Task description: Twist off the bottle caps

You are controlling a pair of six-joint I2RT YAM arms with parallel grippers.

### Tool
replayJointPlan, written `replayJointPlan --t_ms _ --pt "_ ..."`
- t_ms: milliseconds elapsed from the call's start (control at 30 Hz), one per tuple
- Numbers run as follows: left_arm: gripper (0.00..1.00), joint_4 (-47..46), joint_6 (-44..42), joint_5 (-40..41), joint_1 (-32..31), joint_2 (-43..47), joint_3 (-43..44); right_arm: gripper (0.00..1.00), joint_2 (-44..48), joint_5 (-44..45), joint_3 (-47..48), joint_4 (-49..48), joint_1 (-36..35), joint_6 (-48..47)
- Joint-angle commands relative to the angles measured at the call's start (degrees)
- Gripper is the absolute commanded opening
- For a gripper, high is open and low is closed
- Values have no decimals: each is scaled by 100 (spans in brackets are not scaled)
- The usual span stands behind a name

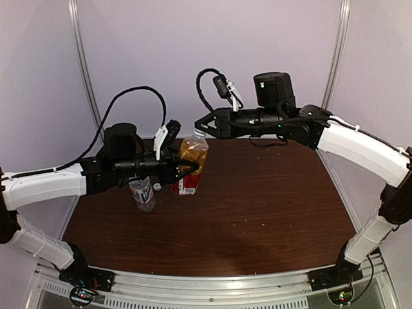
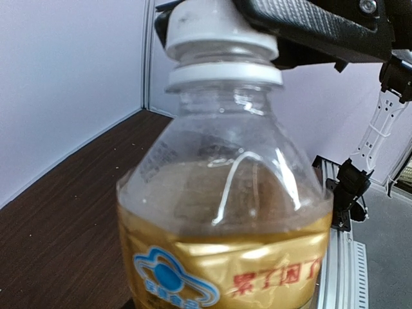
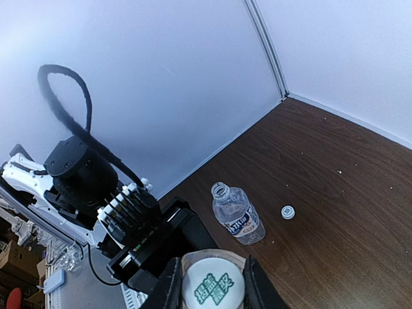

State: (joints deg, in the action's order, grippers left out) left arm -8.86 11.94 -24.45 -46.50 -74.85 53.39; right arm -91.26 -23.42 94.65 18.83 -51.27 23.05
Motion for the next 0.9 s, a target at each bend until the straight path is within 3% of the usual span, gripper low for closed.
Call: replayJointPlan --t_ms 0,233,333,533,867 --pt "40 -323 -93 -421 -26 180 72 13 130 -832 -118 -165 37 -1012" --pt "40 -764 78 -2996 -26 198 89 18 -18 -2867 13 623 191 -3214" --pt "40 -846 191 -3565 -26 135 126 19 -202 -3447 330 1093 264 -3692" --pt "39 -954 259 -3665 -26 87 128 23 -229 -3534 370 1147 273 -3727" --pt "39 -841 178 -3113 -26 -24 143 40 179 -2856 -168 401 275 -3094"
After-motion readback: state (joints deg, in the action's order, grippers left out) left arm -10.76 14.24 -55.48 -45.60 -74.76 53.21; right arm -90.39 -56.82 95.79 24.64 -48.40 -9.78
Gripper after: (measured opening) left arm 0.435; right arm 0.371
